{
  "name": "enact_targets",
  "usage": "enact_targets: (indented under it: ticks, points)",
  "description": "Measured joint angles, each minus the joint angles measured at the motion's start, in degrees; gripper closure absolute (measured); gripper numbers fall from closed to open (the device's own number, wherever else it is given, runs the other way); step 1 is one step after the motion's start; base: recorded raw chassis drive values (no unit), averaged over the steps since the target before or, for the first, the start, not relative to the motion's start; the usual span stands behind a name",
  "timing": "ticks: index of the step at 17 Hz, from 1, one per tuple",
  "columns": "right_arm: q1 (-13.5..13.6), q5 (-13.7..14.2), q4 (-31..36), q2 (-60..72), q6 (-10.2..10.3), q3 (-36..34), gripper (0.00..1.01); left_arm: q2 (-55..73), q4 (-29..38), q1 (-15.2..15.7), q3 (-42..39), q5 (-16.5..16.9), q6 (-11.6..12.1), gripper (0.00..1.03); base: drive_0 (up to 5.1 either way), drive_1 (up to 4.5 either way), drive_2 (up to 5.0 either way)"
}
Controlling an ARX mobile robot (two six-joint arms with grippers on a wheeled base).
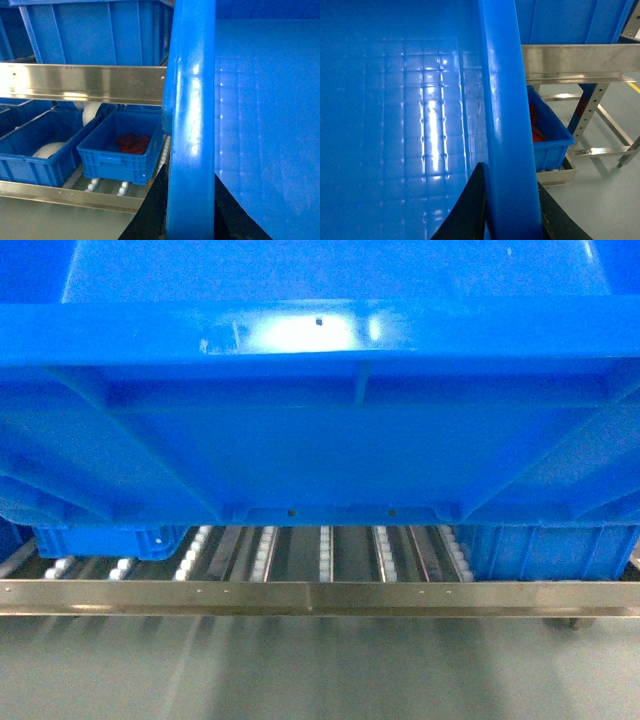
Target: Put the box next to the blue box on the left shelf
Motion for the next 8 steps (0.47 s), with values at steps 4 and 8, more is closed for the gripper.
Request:
enact_targets:
  ticks: [4,8]
  points:
    - [0.0,-0.02,-0.02,0.02,0.04,0.0,0.88,0.0,-0.07,0.0,0.0,0.0,-0.02,0.92,0.0,0.0,0.0]
    - [0.0,0.0,-0.04,0.02,0.07,0.0,0.88,0.0,-0.02,0.0,0.0,-0.02,0.0,0.92,0.0,0.0,0.0]
